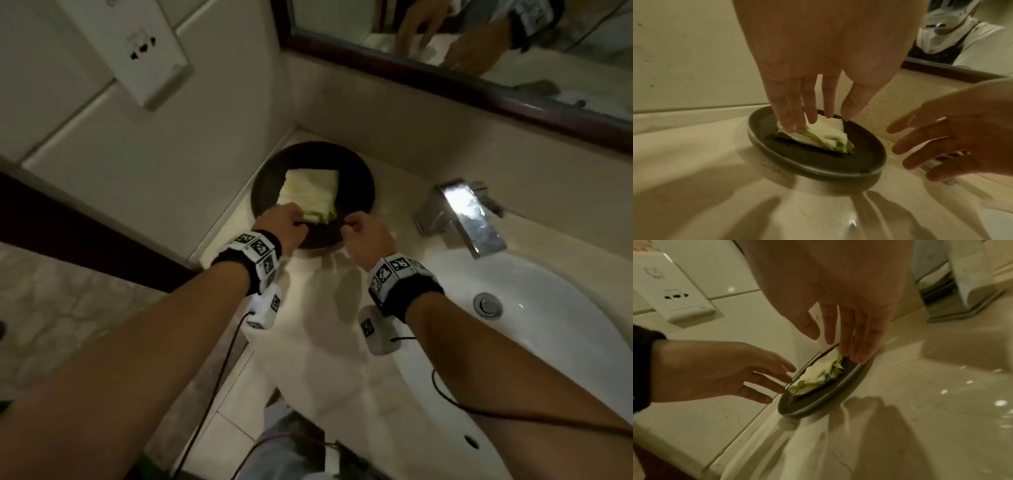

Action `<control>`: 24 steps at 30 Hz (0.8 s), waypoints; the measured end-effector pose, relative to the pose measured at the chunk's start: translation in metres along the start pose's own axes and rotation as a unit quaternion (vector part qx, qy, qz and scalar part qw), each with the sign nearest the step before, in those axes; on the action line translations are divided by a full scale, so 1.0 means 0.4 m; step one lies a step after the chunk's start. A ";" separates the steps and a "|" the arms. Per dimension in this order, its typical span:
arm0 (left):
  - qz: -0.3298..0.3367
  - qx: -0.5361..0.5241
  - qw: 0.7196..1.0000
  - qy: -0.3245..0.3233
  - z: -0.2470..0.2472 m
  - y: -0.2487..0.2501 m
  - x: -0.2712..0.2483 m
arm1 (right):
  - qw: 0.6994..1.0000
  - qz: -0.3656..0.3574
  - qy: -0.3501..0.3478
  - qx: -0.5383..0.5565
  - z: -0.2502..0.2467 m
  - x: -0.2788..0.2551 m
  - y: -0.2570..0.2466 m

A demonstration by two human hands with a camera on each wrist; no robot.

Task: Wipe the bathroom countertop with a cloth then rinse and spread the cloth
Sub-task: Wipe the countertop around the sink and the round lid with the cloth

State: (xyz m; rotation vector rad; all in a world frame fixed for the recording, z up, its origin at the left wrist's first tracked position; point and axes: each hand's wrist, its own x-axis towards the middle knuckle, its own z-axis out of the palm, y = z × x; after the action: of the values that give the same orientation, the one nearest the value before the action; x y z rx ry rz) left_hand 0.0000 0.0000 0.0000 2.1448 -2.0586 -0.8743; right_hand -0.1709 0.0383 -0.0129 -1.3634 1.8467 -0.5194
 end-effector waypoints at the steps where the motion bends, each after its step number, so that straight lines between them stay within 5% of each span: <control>1: -0.008 -0.002 1.000 -0.003 -0.015 -0.008 0.014 | 1.000 0.007 -0.001 0.000 0.012 0.017 -0.013; 12: 0.043 0.043 0.997 -0.054 -0.044 -0.068 0.208 | 0.992 0.120 -0.009 -0.027 0.103 0.215 -0.131; 24: 0.014 -0.010 0.998 -0.062 -0.010 -0.080 0.259 | 0.977 0.207 0.047 -0.012 0.162 0.239 -0.164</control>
State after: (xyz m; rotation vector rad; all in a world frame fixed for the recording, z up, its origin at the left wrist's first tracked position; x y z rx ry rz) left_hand 0.0263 -0.0940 -0.0470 2.0957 -2.1195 -1.0442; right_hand -0.0930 -0.0660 -0.0392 -0.9413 2.1456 -0.3481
